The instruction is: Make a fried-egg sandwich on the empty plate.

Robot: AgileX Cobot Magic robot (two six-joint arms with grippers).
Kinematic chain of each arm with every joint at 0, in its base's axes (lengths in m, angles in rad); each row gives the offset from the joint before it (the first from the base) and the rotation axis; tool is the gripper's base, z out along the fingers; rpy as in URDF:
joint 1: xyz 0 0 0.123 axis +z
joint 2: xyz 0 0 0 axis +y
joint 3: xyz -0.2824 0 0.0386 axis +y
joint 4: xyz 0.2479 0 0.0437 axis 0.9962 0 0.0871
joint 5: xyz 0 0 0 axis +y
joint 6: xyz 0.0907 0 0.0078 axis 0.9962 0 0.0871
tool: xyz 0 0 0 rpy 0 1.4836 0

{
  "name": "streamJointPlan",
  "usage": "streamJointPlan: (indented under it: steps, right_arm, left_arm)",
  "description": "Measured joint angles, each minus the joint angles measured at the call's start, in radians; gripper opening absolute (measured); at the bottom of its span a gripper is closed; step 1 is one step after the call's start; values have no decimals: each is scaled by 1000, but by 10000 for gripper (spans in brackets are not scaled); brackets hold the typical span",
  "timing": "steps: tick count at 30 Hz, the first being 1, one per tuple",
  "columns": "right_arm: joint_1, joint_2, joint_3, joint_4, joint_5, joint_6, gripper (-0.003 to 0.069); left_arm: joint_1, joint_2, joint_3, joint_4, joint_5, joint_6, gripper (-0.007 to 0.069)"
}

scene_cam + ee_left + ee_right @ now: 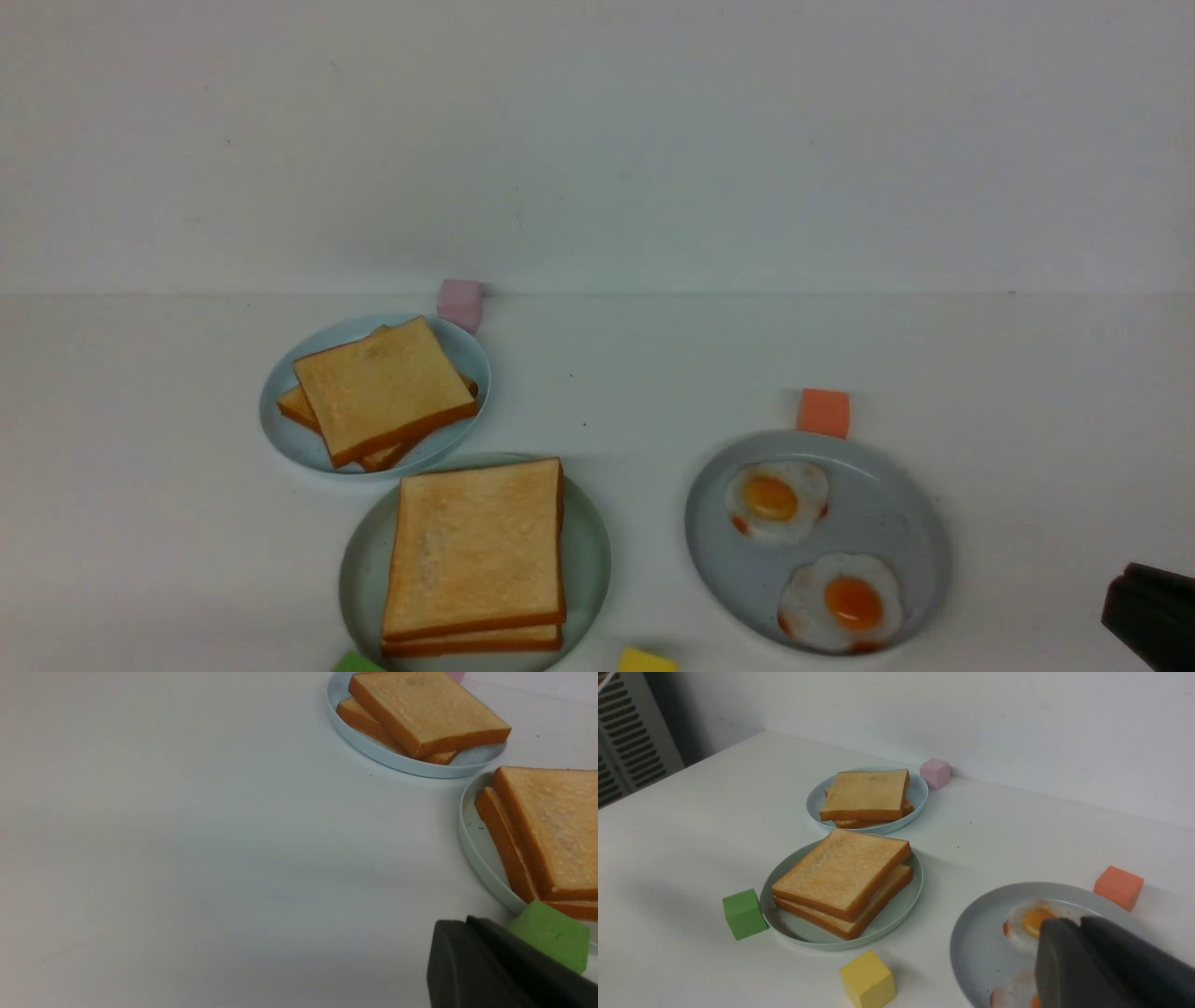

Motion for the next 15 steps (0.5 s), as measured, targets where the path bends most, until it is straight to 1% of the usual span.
streamJointPlan:
  steps: [7,9,10,11,14,15]
  right_arm:
    - [-5,-4,12,0,-3,0,83]
    - [-50,-34,38,-12,-6,-14,83]
    - [-85,-57,48,-22,-7,-26,83]
    - [-143,-98,62,-33,-7,-31,83]
    - [-222,-159,85,-38,-6,-28,83]
    - [-291,-219,119,-40,0,4,83]
  left_arm:
    - [0,0,0,0,0,0,29]
    - [0,0,0,0,0,0,29]
    - [0,0,0,0,0,0,29]
    - [0,0,0,0,0,0,29]
    - [0,0,0,0,0,0,29]
    - [0,0,0,0,0,0,31]
